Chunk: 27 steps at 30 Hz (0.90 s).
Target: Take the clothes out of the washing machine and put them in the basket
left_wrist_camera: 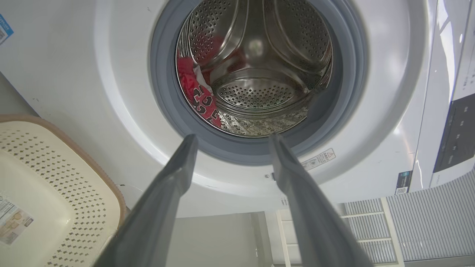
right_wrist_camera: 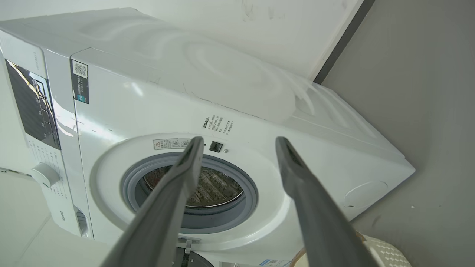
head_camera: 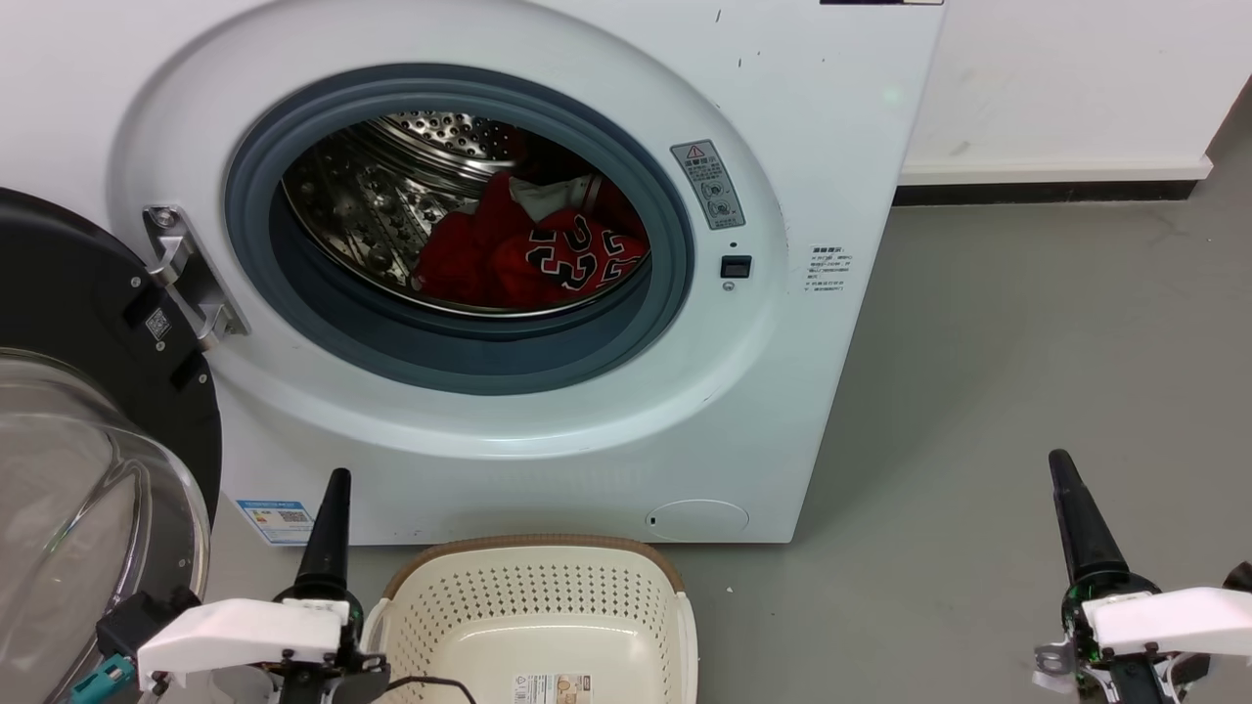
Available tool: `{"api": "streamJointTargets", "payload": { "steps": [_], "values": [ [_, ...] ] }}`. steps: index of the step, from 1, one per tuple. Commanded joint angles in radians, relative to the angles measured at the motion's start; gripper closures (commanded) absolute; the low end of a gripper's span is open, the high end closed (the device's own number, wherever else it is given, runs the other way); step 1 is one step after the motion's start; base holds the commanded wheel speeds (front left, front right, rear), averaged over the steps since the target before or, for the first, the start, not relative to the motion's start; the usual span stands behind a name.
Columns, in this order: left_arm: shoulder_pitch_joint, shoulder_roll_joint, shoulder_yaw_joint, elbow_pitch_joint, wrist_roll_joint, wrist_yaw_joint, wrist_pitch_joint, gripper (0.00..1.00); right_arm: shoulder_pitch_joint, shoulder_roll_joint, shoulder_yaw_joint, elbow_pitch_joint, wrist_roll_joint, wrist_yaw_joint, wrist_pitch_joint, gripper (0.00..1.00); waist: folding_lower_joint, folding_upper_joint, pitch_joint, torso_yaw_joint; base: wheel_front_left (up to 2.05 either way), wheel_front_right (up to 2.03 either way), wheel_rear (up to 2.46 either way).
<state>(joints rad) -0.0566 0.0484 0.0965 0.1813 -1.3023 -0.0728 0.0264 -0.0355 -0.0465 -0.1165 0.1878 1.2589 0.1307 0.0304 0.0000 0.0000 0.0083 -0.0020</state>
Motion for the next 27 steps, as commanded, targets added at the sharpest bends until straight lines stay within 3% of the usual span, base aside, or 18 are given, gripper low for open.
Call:
{"api": "streamJointTargets", "payload": {
  "steps": [1, 11, 27],
  "values": [
    [-0.003, 0.002, -0.01, -0.031, 0.056, 0.014, -0.012, 0.0, -0.007, -0.004, 0.005, -0.036, -0.06, 0.0, -0.014, 0.0, 0.0, 0.0, 0.0, 0.0, 0.0, 0.0, 0.0],
    [0.016, 0.002, -0.054, -0.071, 0.278, 0.065, -0.053, 0.0, 0.02, -0.004, 0.031, -0.095, -0.32, 0.0, -0.054, 0.0, 0.0, 0.0, 0.003, -0.003, 0.0, 0.0, 0.0],
    [0.043, 0.015, -0.1, -0.131, 0.524, 0.107, -0.109, 0.0, 0.058, -0.005, 0.046, -0.147, -0.599, 0.0, -0.112, 0.0, 0.0, 0.0, 0.004, -0.006, 0.0, 0.0, 0.0]
  ]
}}
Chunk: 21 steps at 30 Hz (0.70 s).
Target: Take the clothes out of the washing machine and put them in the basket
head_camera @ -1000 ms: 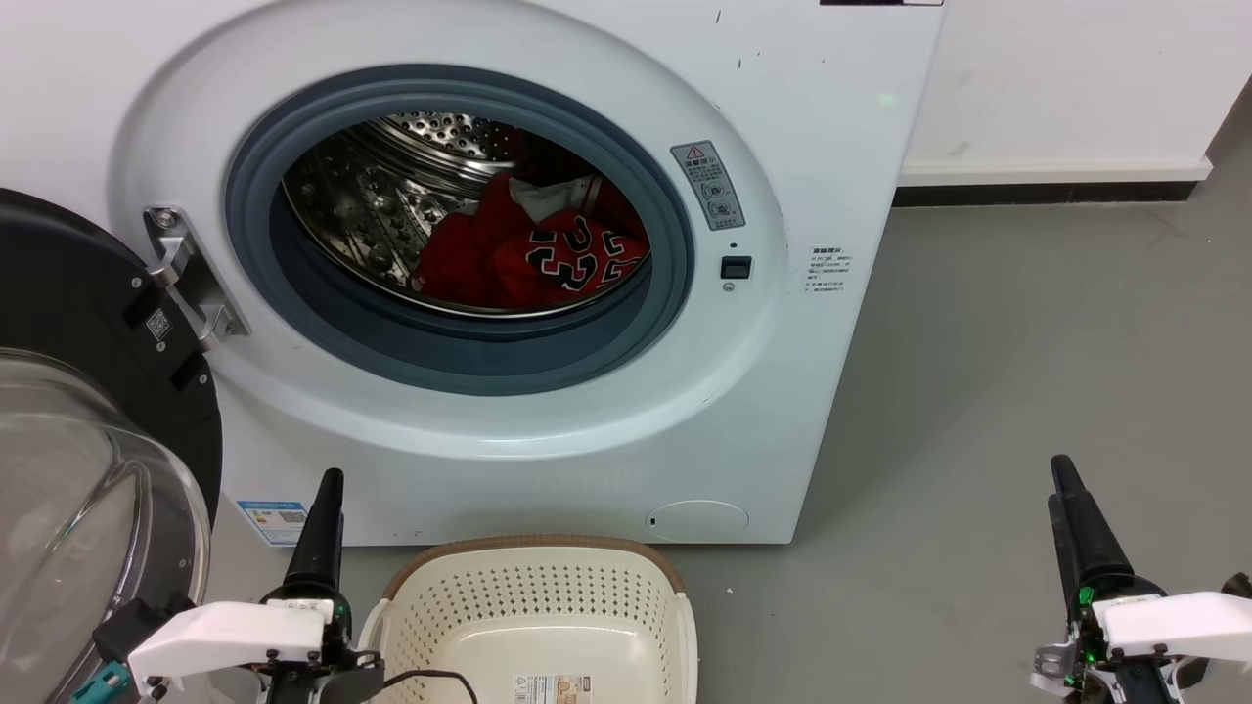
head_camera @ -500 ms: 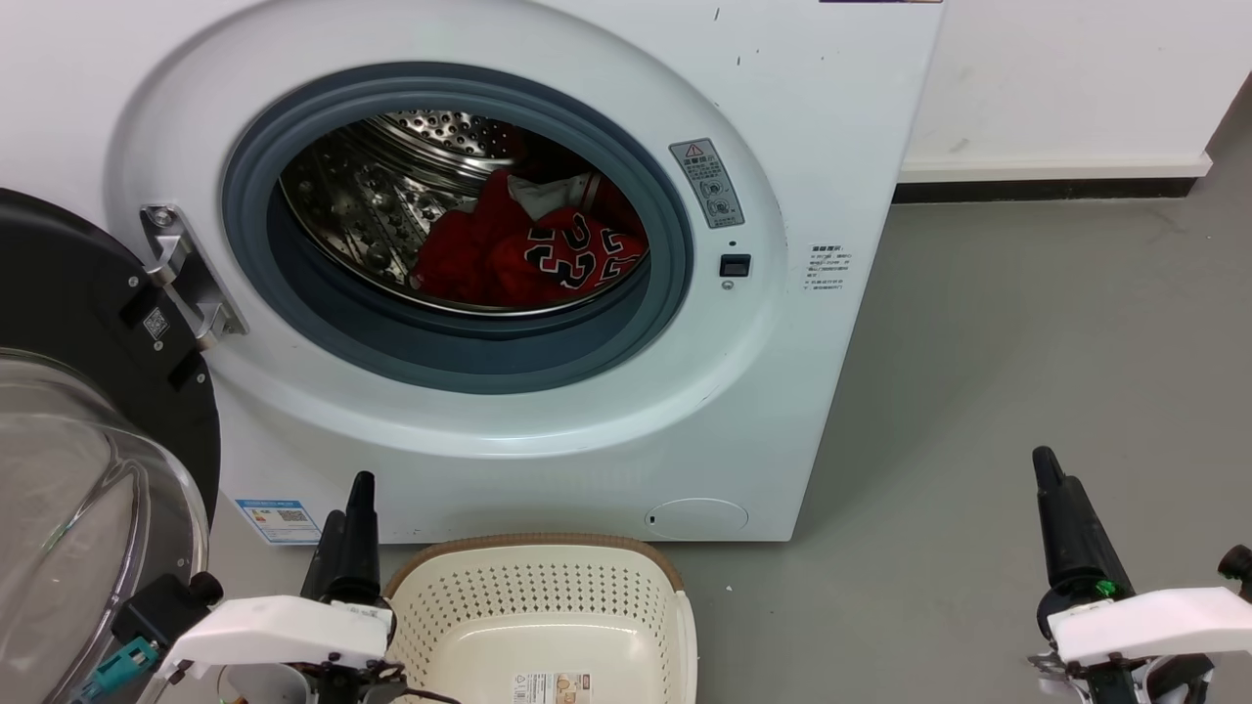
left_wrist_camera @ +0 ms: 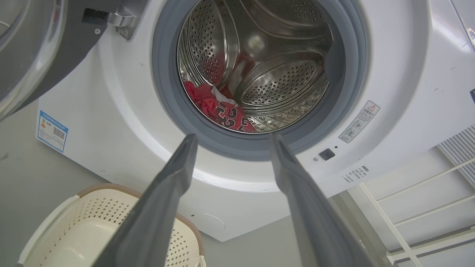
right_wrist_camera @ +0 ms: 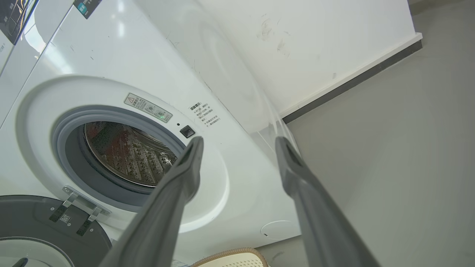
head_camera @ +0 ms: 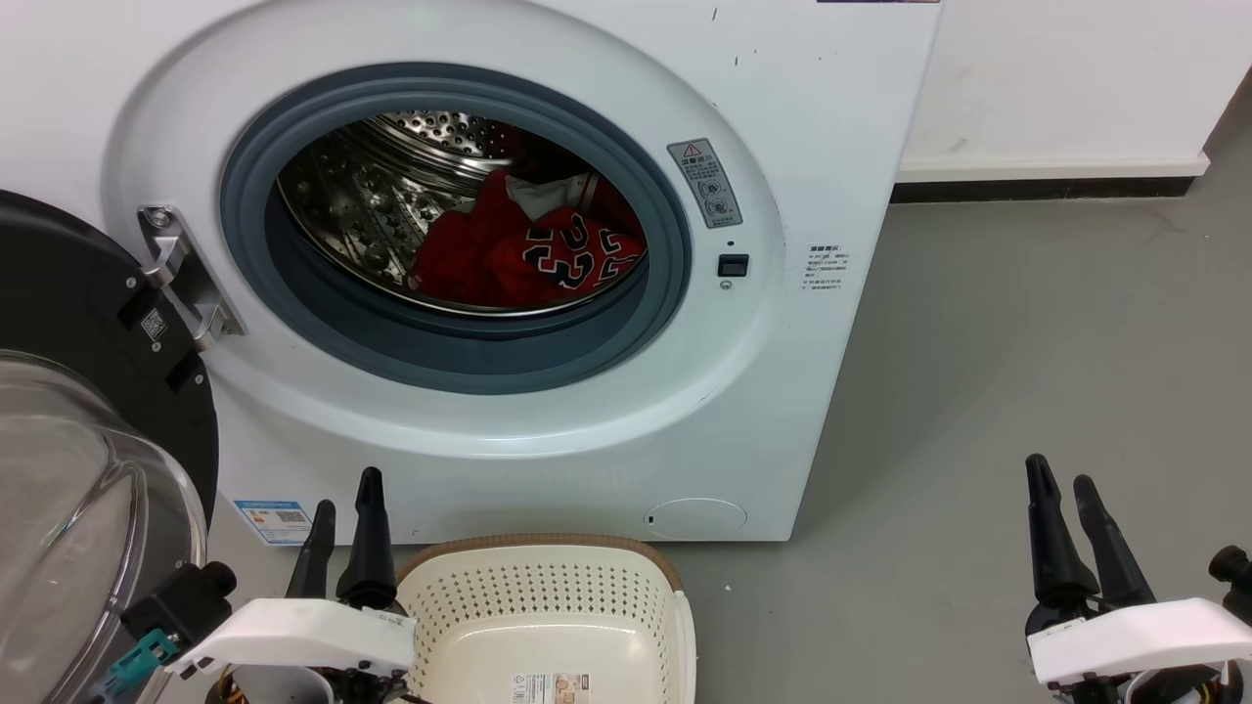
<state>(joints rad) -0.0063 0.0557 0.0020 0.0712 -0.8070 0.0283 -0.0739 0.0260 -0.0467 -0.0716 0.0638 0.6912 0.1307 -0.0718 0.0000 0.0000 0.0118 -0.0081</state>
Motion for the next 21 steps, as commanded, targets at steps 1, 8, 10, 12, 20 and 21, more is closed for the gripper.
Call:
{"api": "streamJointTargets", "payload": {
  "steps": [1, 8, 10, 12, 20, 21],
  "values": [
    [-0.005, 0.008, -0.009, -0.024, 0.042, 0.008, -0.012, 0.0, -0.001, -0.005, 0.002, -0.026, -0.048, 0.0, -0.013, 0.0, 0.0, 0.0, 0.0, 0.0, 0.0, 0.0, 0.0],
    [0.007, 0.012, -0.022, -0.043, 0.133, 0.02, -0.034, 0.0, 0.011, -0.005, 0.001, -0.045, -0.152, 0.0, -0.035, 0.0, 0.0, 0.0, 0.002, 0.0, 0.0, 0.0, 0.0],
    [0.01, 0.013, -0.027, -0.047, 0.158, 0.024, -0.04, 0.0, 0.016, -0.005, 0.0, -0.05, -0.18, 0.0, -0.04, 0.0, 0.0, 0.0, 0.002, 0.0, 0.0, 0.0, 0.0],
    [0.012, 0.014, -0.031, -0.051, 0.183, 0.028, -0.046, 0.0, 0.021, -0.005, 0.001, -0.055, -0.207, 0.0, -0.047, 0.0, 0.0, 0.0, 0.002, 0.001, 0.0, 0.0, 0.0],
    [0.028, 0.016, -0.039, -0.067, 0.273, 0.038, -0.068, 0.0, 0.034, -0.005, 0.004, -0.075, -0.31, 0.0, -0.069, 0.0, 0.0, 0.0, 0.004, 0.001, 0.0, 0.0, 0.0],
    [0.029, 0.015, -0.039, -0.069, 0.284, 0.038, -0.071, 0.0, 0.035, -0.005, 0.004, -0.078, -0.322, 0.0, -0.072, 0.0, 0.0, 0.0, 0.004, 0.002, 0.0, 0.0, 0.0]
  ]
}}
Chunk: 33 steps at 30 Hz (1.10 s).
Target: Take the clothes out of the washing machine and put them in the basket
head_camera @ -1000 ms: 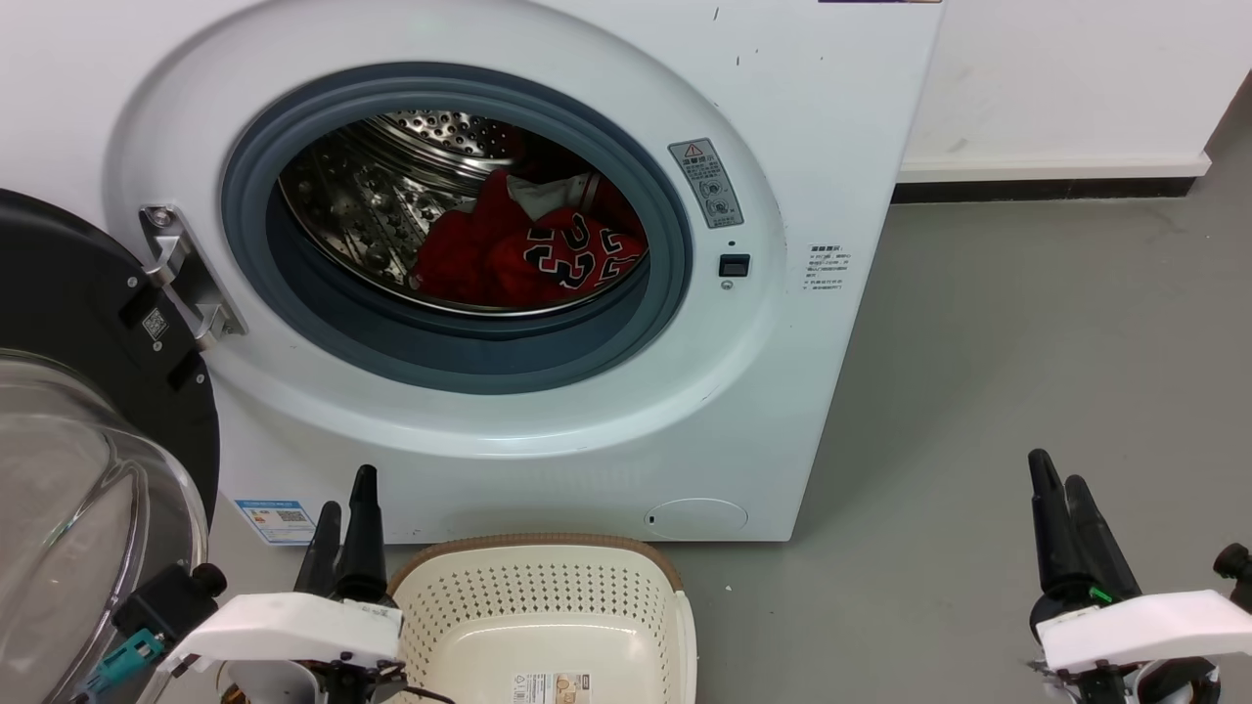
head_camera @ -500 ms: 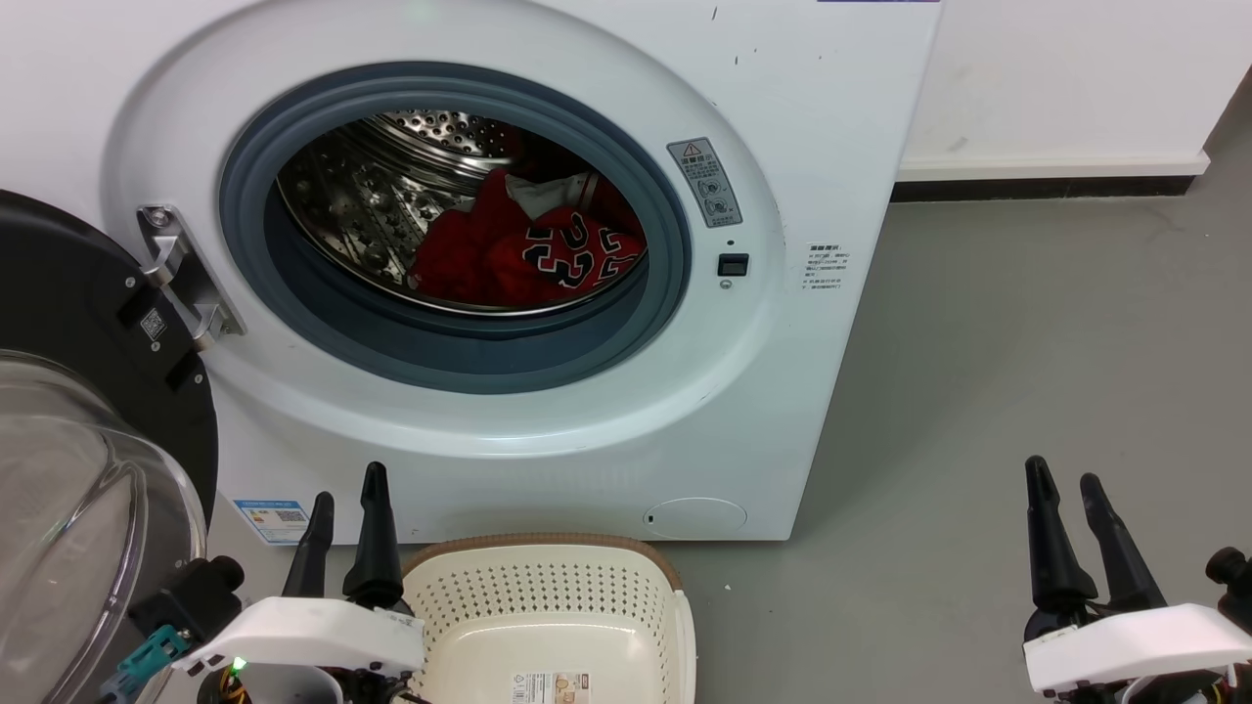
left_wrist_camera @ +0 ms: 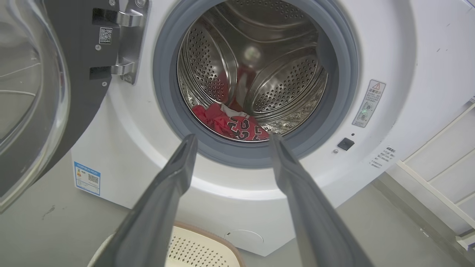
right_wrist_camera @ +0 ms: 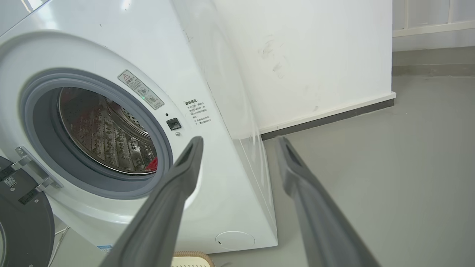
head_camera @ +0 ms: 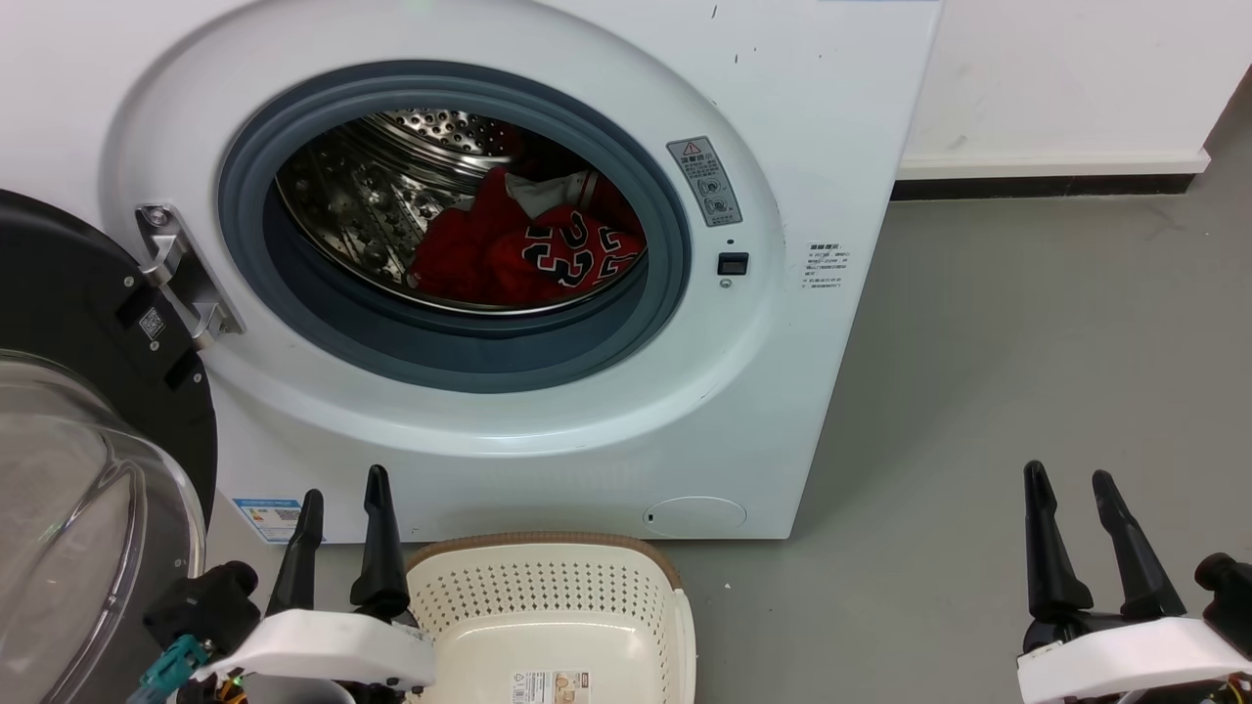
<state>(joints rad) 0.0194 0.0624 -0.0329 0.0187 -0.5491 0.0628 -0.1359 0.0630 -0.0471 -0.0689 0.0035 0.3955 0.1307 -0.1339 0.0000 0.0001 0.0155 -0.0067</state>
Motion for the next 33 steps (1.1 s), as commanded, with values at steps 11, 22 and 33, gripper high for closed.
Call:
{"api": "streamJointTargets", "payload": {
  "steps": [11, 22, 33],
  "values": [
    [0.021, 0.003, -0.007, -0.033, 0.139, 0.007, -0.037, 0.0, 0.019, -0.005, 0.004, -0.05, -0.143, 0.0, -0.037, 0.0, 0.0, -0.0001, 0.002, 0.001, 0.0, 0.0, 0.0],
    [0.035, -0.004, -0.007, -0.045, 0.241, 0.006, -0.063, 0.0, 0.037, -0.005, 0.004, -0.082, -0.231, 0.0, -0.064, 0.0, 0.0, -0.0001, 0.004, 0.0, 0.0, 0.0, 0.0],
    [0.051, -0.009, -0.004, -0.05, 0.321, 0.009, -0.083, 0.0, 0.051, -0.005, 0.003, -0.106, -0.305, 0.0, -0.086, 0.0, 0.0, -0.0001, 0.007, 0.0, 0.0, 0.0, 0.0]
  ]
}}
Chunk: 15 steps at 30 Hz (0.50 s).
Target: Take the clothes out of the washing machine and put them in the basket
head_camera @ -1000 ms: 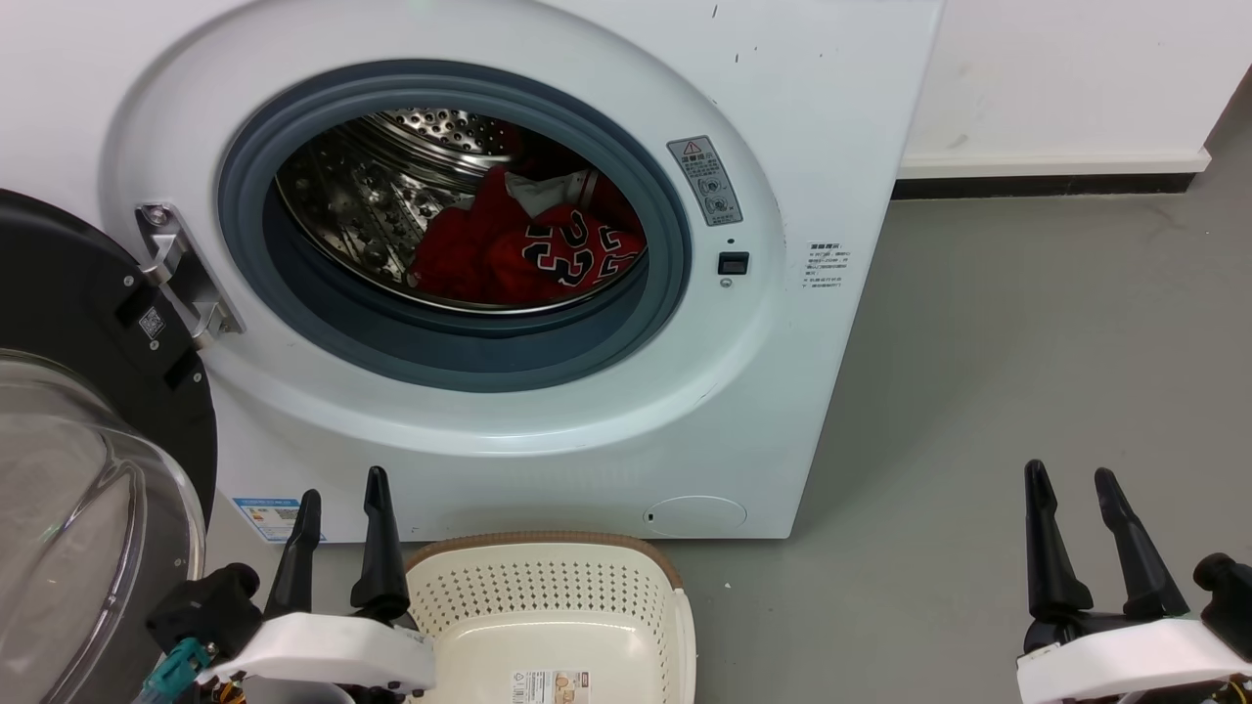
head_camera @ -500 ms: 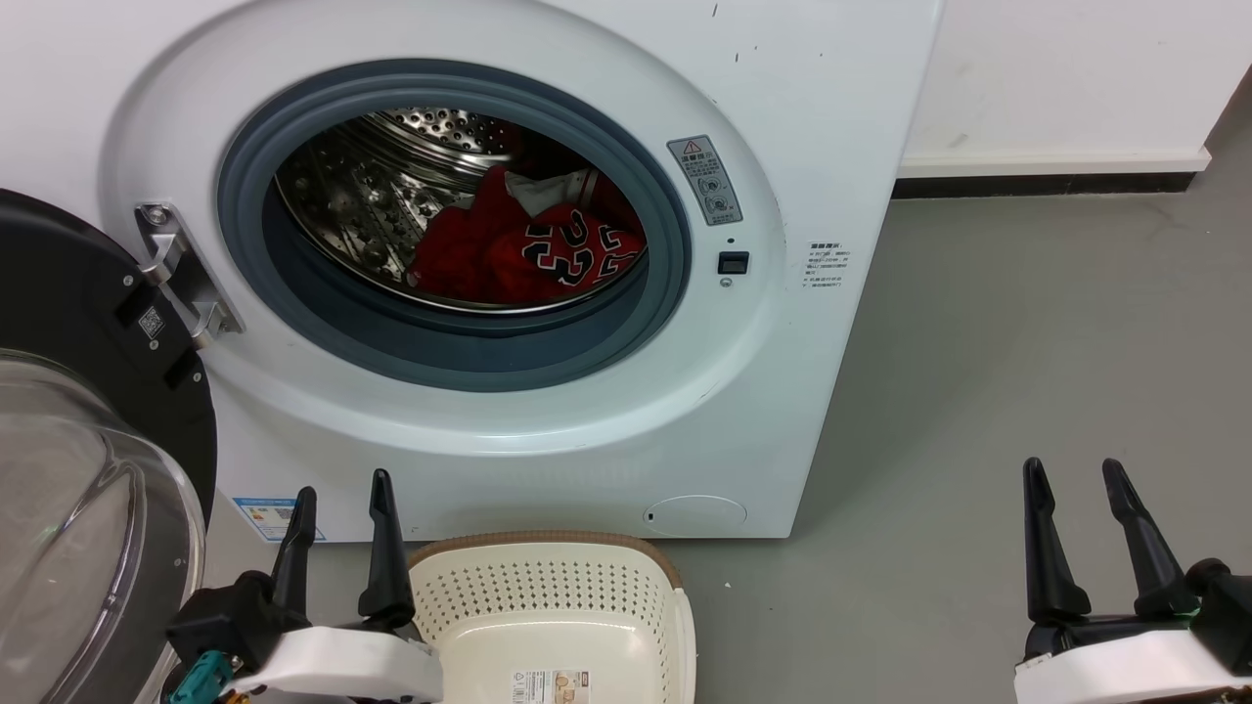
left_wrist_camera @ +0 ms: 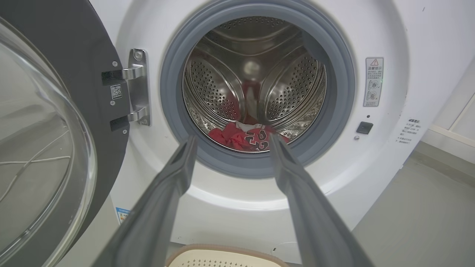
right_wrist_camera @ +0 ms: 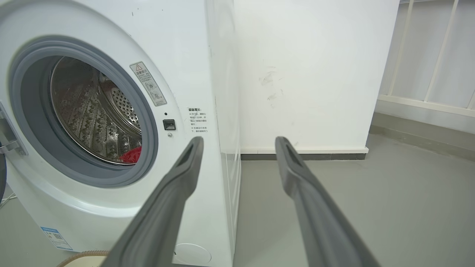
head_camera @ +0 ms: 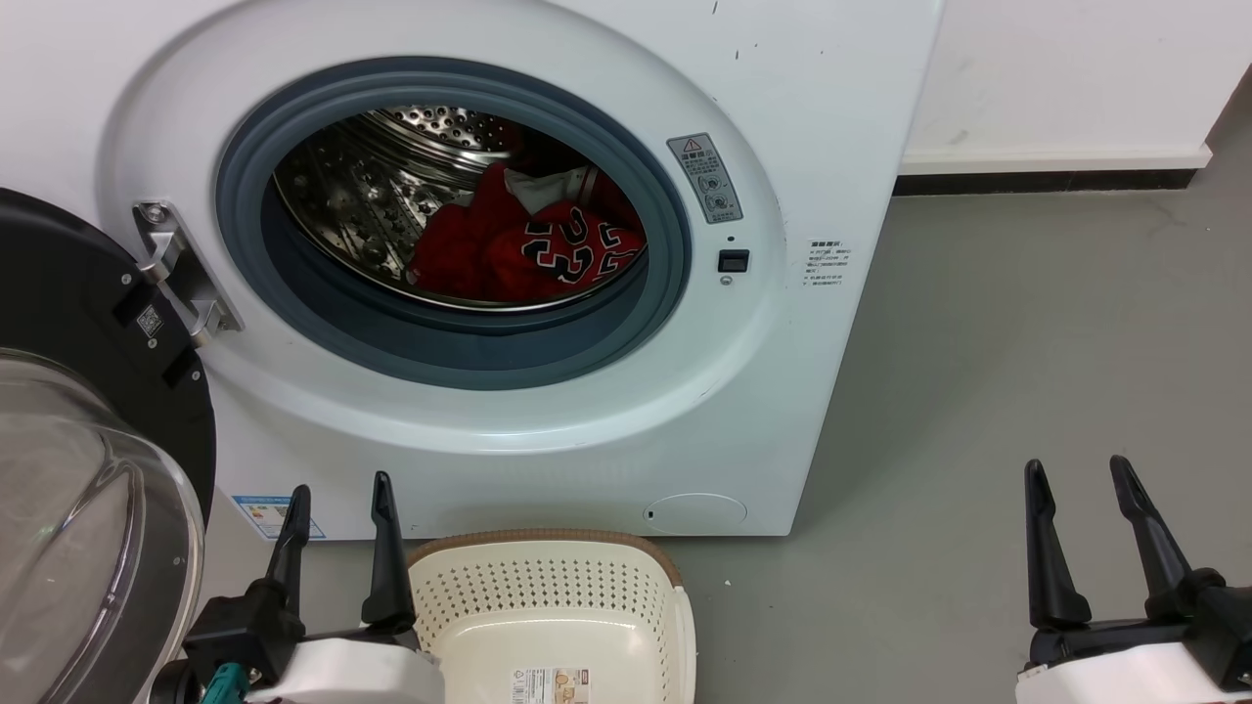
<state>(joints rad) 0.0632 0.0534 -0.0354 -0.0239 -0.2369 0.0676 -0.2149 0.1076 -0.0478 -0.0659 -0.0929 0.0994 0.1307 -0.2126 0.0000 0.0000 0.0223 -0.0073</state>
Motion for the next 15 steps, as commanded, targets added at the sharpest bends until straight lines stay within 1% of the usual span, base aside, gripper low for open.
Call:
{"api": "streamJointTargets", "payload": {
  "steps": [1, 15],
  "values": [
    [0.008, -0.001, 0.003, -0.002, 0.021, 0.004, -0.009, 0.0, 0.01, -0.004, -0.001, -0.013, -0.022, 0.0, -0.011, 0.0, 0.0, 0.0, 0.0, 0.0, 0.0, 0.0, 0.0],
    [0.024, -0.004, 0.006, -0.006, 0.103, -0.007, -0.034, 0.0, 0.028, -0.004, -0.001, -0.042, -0.09, 0.0, -0.036, 0.0, 0.0, 0.0, 0.002, -0.003, 0.0, 0.0, 0.0]
  ]
}}
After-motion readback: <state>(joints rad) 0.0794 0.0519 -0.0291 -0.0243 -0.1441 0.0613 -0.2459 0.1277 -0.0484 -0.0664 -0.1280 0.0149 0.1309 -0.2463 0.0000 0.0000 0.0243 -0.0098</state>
